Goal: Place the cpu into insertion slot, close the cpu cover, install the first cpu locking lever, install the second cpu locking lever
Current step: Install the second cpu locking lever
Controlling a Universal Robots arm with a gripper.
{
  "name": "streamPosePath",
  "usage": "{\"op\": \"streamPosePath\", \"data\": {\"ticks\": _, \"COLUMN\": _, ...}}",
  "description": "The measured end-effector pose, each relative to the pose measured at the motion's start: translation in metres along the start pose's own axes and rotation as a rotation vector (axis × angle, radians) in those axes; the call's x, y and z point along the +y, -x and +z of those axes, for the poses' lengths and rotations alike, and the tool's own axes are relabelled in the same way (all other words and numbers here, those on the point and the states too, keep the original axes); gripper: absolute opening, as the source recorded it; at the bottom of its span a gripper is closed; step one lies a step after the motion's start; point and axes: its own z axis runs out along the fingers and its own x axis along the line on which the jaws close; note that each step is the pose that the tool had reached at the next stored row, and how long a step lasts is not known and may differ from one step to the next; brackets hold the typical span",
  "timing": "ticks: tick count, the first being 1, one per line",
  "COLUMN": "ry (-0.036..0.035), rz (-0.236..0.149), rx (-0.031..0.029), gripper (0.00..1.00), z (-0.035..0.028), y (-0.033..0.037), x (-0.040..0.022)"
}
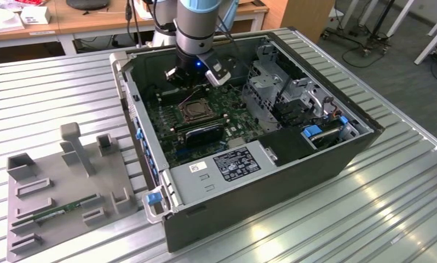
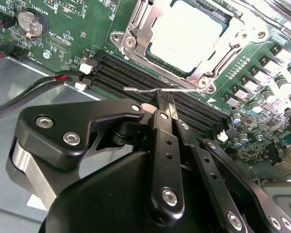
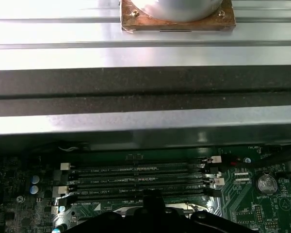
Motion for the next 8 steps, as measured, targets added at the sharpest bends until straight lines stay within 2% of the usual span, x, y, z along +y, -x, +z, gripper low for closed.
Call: {"op": "streamPosePath", "data": {"ticks": 8, "ry": 0.0002, "rz": 0.0, "rx": 0.0009, "gripper": 0.11, "z": 0.0019, "y": 0.0018, "x": -0.0004}}
